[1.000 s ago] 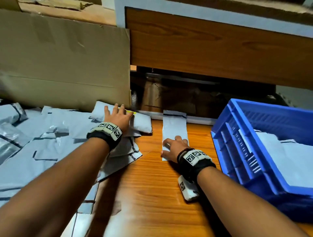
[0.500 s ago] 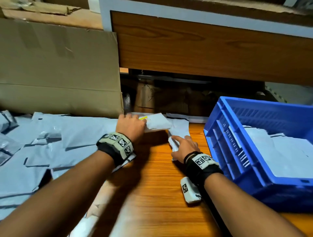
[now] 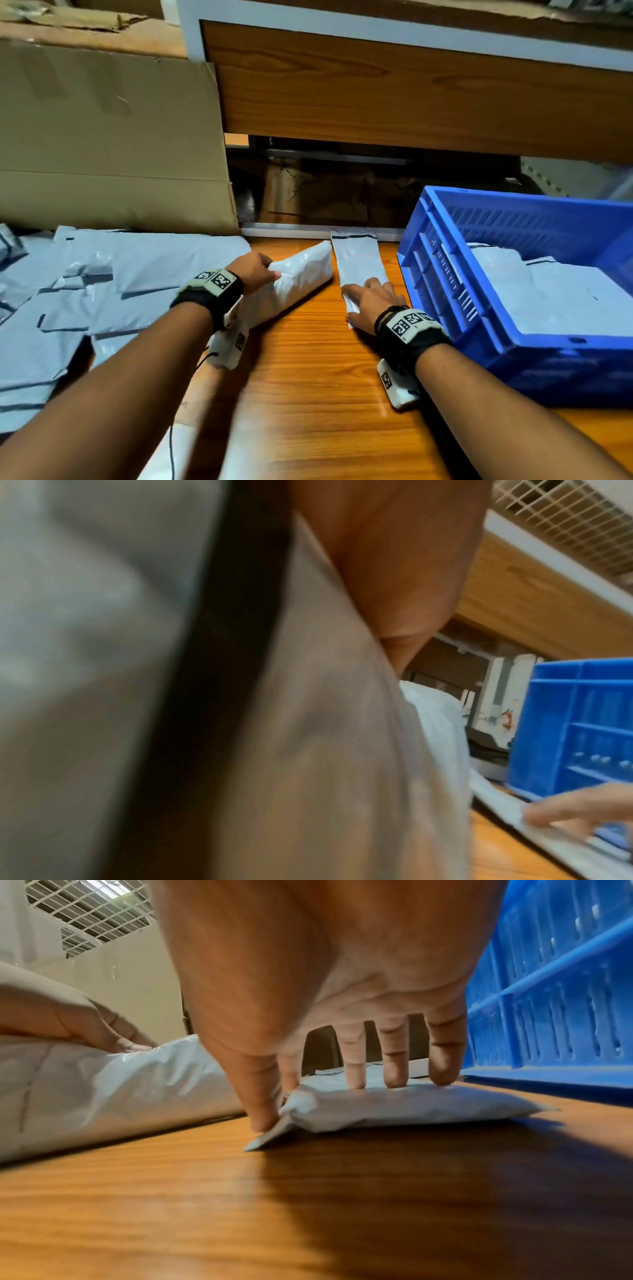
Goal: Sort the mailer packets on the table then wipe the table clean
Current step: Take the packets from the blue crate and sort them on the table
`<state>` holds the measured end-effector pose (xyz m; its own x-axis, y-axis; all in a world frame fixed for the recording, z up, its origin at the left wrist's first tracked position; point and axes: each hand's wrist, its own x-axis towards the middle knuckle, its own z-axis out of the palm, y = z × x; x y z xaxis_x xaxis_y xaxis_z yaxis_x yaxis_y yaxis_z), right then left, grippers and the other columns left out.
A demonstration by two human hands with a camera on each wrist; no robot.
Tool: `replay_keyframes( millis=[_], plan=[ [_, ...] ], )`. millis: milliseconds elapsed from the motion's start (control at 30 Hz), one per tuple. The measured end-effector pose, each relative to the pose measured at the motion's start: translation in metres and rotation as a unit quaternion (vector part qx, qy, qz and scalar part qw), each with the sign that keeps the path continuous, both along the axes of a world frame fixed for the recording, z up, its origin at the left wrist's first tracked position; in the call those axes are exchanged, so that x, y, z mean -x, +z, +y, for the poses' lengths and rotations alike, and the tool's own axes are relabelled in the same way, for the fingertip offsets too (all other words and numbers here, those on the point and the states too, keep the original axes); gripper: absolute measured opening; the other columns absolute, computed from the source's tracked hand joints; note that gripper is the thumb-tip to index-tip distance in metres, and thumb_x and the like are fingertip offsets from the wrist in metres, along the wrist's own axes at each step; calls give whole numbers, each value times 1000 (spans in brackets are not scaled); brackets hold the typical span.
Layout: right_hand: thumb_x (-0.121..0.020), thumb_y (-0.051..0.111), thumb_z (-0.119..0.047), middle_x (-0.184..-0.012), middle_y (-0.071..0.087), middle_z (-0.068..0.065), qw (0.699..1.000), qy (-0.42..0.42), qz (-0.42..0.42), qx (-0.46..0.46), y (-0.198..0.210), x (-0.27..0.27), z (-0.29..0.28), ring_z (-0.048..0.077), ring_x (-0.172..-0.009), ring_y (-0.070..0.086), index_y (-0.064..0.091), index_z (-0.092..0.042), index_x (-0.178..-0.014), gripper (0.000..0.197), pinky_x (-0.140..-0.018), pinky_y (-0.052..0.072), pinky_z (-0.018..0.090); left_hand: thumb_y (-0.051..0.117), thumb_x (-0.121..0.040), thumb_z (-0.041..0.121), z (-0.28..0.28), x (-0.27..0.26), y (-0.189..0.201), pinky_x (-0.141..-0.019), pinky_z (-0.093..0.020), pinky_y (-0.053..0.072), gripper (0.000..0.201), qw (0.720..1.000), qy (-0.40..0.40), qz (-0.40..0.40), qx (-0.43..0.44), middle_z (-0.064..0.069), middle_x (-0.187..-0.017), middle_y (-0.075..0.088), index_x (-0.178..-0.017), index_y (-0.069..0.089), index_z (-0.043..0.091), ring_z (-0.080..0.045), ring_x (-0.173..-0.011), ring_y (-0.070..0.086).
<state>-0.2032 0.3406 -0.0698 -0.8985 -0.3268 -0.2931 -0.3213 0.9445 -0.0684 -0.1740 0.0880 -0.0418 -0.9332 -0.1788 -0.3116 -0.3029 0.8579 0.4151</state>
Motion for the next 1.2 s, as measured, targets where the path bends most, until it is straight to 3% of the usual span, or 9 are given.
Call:
replay_keyframes(
  millis=[100,233,367,467,600,700,867,1000,1200],
  plan=[
    [-83,59,-57,-144,31,7,1000,-25,-3,2,-1,4,3,34,-132,28,22,-51,-143,70,-104,34,54,61,-90,40,-14,11,7,-98,-36,44,48,997,9,5,83,-11,-129,59,-132,54,19,-30,-118,55],
    [-84,55,-62,-159,7,5,997,-62,-47,23,-6,7,6,41,-142,11,15,-56,-144,72,-111,23,60,47,-96,45,-8,8,12,-96,-39,46,45,986,-52,22,154,-10,-132,56,-138,47,30,-31,-118,54],
    [-85,55,-57,-156,12,7,993,-87,-33,74,-8,12,5,40,-139,19,34,-51,-136,56,-110,27,56,63,-74,68,9,-1,-7,-96,-43,44,81,971,-127,-68,190,-7,-146,34,-142,30,39,-33,-124,46],
    [-82,62,-48,-153,18,7,990,-105,-23,88,-7,15,6,39,-133,30,36,-51,-135,58,-106,34,52,62,-79,60,14,-7,-14,-93,-46,45,83,961,-117,-43,246,-8,-143,33,-146,15,45,-34,-122,46],
    [-81,62,-47,-144,30,4,987,-120,-8,108,-5,18,8,37,-126,37,38,-50,-136,61,-102,39,49,59,-82,60,22,-5,-7,-85,-43,49,67,977,-76,-10,197,-12,-127,48,-138,32,36,-34,-110,55],
    [-78,65,-54,-143,30,6,991,-102,-52,65,-7,14,9,38,-128,34,36,-48,-139,68,-103,39,50,57,-74,73,36,-7,-15,-90,-45,49,71,985,-71,-46,153,-13,-125,50,-130,40,31,-34,-111,55],
    [-75,59,-71,-148,24,9,990,-108,-53,66,0,20,2,42,-134,27,39,-45,-139,71,-107,32,56,45,-66,88,49,-15,-22,-101,-51,41,94,984,-28,-51,170,-14,-145,35,-145,20,46,-41,-129,39],
    [-77,62,-65,-157,7,10,988,-128,-73,55,5,31,-9,48,-138,18,21,-49,-147,82,-111,26,57,59,-64,81,55,-19,-21,-97,-48,45,103,984,-27,-81,154,-19,-142,38,-146,4,49,-39,-126,43],
    [-75,62,-52,-147,26,10,992,-107,-68,3,9,28,-19,45,-129,27,34,-45,-142,73,-102,36,51,59,-79,62,56,-27,-19,-86,-45,48,80,989,-13,-33,144,-13,-129,51,-145,15,47,-32,-115,53]
  ],
)
